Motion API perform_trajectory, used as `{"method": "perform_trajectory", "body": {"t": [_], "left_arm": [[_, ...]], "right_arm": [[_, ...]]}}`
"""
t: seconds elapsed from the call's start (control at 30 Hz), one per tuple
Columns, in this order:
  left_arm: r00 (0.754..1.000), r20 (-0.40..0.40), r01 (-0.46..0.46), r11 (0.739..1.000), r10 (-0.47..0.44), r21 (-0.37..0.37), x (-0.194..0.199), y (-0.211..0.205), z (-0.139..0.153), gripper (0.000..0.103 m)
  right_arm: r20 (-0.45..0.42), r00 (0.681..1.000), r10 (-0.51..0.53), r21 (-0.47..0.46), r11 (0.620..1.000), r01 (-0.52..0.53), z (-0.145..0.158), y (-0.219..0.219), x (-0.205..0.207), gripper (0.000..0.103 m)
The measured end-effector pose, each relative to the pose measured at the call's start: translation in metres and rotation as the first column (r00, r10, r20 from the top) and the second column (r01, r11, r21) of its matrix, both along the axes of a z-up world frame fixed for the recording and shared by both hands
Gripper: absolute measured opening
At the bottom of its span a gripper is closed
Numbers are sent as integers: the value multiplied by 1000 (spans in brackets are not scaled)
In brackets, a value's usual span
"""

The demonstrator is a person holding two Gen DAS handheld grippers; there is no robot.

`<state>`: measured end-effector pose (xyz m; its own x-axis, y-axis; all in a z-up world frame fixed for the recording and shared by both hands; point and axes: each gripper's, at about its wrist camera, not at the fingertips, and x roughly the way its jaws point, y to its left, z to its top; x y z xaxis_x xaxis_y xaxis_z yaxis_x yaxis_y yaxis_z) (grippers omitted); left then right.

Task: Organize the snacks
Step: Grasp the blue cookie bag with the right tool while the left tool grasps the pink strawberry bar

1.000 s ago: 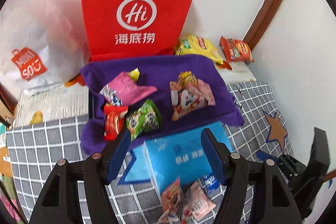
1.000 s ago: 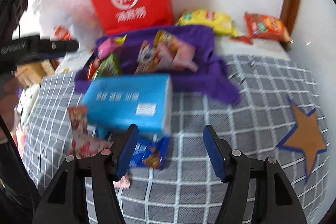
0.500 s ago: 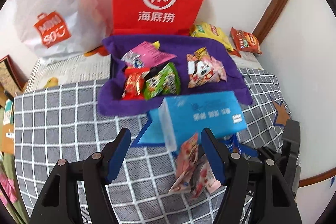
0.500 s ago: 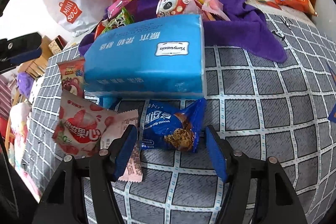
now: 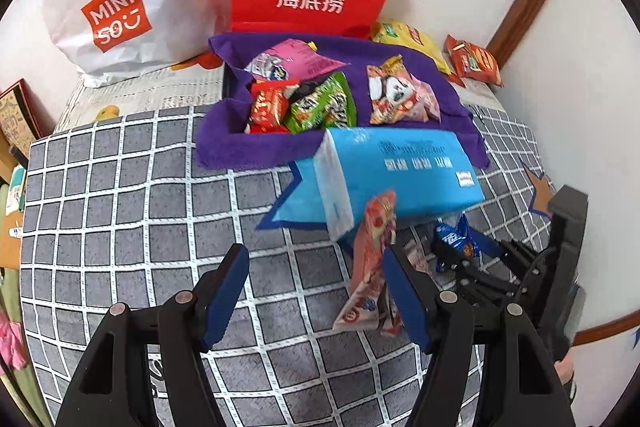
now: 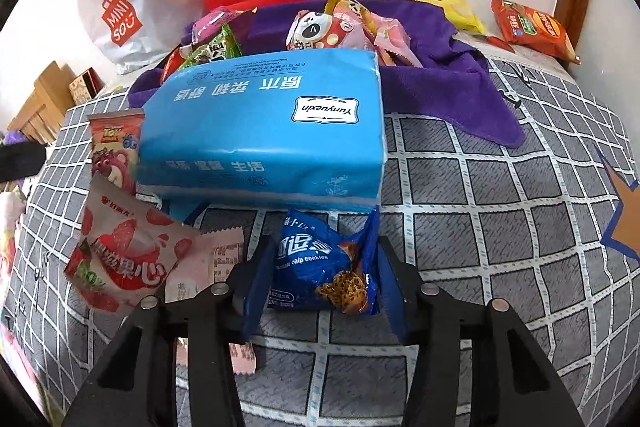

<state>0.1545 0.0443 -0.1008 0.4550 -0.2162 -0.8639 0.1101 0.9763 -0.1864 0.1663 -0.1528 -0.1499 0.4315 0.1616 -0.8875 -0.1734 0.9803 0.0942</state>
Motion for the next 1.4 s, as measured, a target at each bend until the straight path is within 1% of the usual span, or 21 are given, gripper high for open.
{"method": "perform_trajectory", "body": {"t": [0.1,0.23,0.37,0.6,0.7,0.8,0.9,0.97,1.13,1.2,1.33,1.4], "left_arm": [[1000,-2,11,1000,-11,3,-4,-4,-4,67],[1000,-2,14,1000,-14,6,-8,-9,-8,67],[1000,-9,8,1000,-8,9,-8,-8,-13,67],[1000,-9,0,1000,0,17,-10,-7,-26,67],[1000,-5,8,1000,-8,24,-11,-6,-33,66],[1000,-7,26,1000,-25,17,-9,-6,-39,66],[999,4,53,998,-53,21,-8,-9,-42,66],[997,14,78,997,-78,15,-7,-13,-43,66],[991,46,126,992,-126,-9,-3,-24,-47,66],[989,57,136,991,-135,-9,-2,-29,-52,64],[983,89,160,987,-161,17,0,-42,-64,59],[982,96,164,986,-164,5,1,-42,-68,51]], "right_arm": [[8,1000,-16,15,1000,16,6,-10,-6,47],[40,998,-44,-5,999,44,13,-27,-14,46],[54,996,-70,-5,998,70,16,-45,-19,46],[33,995,-94,-2,996,94,0,-59,-18,47],[50,995,-92,1,996,92,-2,-59,-20,47],[63,994,-90,7,996,90,-5,-60,-20,47],[107,992,-70,-37,997,74,-7,-54,-24,48],[114,992,-61,-69,995,69,-8,-50,-25,48],[111,992,-67,-34,997,71,-8,-55,-24,50],[111,992,-64,-41,997,69,-8,-54,-23,51],[112,992,-59,-54,996,65,-9,-51,-23,52],[112,992,-60,-48,997,66,-9,-52,-22,53]]}}
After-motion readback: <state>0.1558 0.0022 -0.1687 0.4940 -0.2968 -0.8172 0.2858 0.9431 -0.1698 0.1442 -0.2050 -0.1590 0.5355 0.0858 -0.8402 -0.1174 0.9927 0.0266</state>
